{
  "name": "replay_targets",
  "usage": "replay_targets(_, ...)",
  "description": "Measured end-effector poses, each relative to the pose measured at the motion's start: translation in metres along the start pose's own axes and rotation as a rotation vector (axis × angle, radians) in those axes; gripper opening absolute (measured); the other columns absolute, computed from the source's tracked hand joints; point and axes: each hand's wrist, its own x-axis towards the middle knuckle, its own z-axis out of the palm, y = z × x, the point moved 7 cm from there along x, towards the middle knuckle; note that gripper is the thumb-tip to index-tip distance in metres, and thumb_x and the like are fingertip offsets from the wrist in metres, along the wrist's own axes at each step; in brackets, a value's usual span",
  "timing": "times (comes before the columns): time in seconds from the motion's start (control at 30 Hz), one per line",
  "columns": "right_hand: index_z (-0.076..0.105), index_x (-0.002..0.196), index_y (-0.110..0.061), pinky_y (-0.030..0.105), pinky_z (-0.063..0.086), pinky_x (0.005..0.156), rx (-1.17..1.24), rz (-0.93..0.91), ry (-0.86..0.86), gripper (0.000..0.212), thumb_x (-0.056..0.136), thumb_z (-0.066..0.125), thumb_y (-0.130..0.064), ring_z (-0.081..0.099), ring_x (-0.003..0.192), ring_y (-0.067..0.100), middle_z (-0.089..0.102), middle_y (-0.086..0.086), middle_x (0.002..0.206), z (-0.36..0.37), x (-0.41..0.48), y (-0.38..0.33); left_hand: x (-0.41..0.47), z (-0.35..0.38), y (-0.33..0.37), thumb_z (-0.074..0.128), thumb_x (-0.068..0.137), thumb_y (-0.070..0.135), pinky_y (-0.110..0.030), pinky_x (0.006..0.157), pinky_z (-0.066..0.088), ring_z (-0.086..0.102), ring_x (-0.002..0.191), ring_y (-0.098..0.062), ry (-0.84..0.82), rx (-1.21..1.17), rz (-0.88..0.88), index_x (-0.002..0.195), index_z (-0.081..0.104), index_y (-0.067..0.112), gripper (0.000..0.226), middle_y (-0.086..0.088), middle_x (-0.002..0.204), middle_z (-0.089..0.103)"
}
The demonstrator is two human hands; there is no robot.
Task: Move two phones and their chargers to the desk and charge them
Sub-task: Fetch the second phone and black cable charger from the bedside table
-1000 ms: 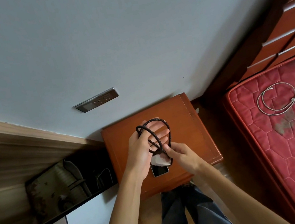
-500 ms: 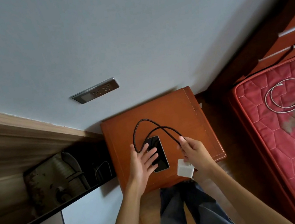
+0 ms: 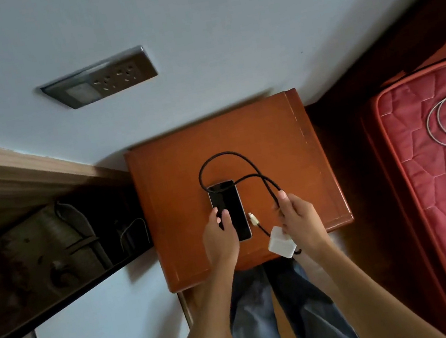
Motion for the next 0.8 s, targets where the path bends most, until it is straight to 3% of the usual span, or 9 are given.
replay_targets(0.17, 0.06, 0.074, -0.022, 0.036, 0.037, 0.053, -0.027, -0.034, 0.013, 0.042, 0.102, 0.039, -0.045, 0.041, 0.051, 0.012, 0.045, -0.007, 0.054, 0.002, 0.012, 0.011, 0.029, 0.037, -0.008, 0.061, 0.091, 0.054, -0.045, 0.097, 0.052, 0.049, 0.125, -0.034, 0.07, 0.385, -0.016, 0.154, 0.026, 0.009, 0.085, -0.02, 0.142, 0.045)
replay_targets(0.37, 0.062, 0.072, -0.027, 0.038, 0.038, 0.054, -0.086, -0.084, -0.024, 0.039, 0.1, 0.043, -0.047, 0.044, 0.052, 0.014, 0.049, -0.005, 0.055, 0.007, 0.021, 0.012, 0.052, 0.049, 0.003, 0.078, 0.067, 0.067, -0.04, 0.088, 0.047, 0.049, 0.109, -0.033, 0.221, 0.508, -0.011, 0.151, 0.023, 0.009, 0.116, -0.022, 0.13, 0.044)
replay_targets(0.57, 0.064, 0.073, -0.025, 0.039, 0.041, 0.055, -0.107, -0.1, -0.07, 0.039, 0.101, 0.044, -0.045, 0.046, 0.053, 0.014, 0.051, -0.006, 0.055, 0.003, 0.015, -0.001, 0.059, 0.038, 0.0, 0.085, 0.062, 0.055, -0.036, 0.071, 0.049, 0.053, 0.103, -0.033, 0.201, 0.412, 0.01, 0.129, 0.043, 0.002, 0.095, -0.02, 0.12, 0.049)
replay_targets(0.7, 0.064, 0.072, -0.027, 0.033, 0.041, 0.052, -0.092, -0.128, -0.042, 0.039, 0.101, 0.044, -0.046, 0.045, 0.05, 0.011, 0.049, -0.006, 0.053, -0.002, -0.001, -0.025, 0.044, 0.02, -0.001, 0.078, 0.059, 0.062, -0.036, 0.065, 0.051, 0.059, 0.092, -0.028, 0.164, 0.202, -0.085, 0.114, 0.052, 0.008, 0.082, -0.012, 0.111, 0.052)
replay_targets(0.8, 0.066, 0.075, -0.026, 0.038, 0.038, 0.051, -0.021, -0.134, -0.043, 0.039, 0.1, 0.046, -0.049, 0.042, 0.051, 0.018, 0.046, -0.001, 0.054, -0.004, -0.015, -0.048, 0.029, 0.001, 0.008, 0.076, 0.061, 0.063, -0.035, 0.062, 0.058, 0.065, 0.088, -0.022, 0.121, 0.014, -0.088, 0.107, 0.058, 0.011, 0.072, -0.007, 0.106, 0.062)
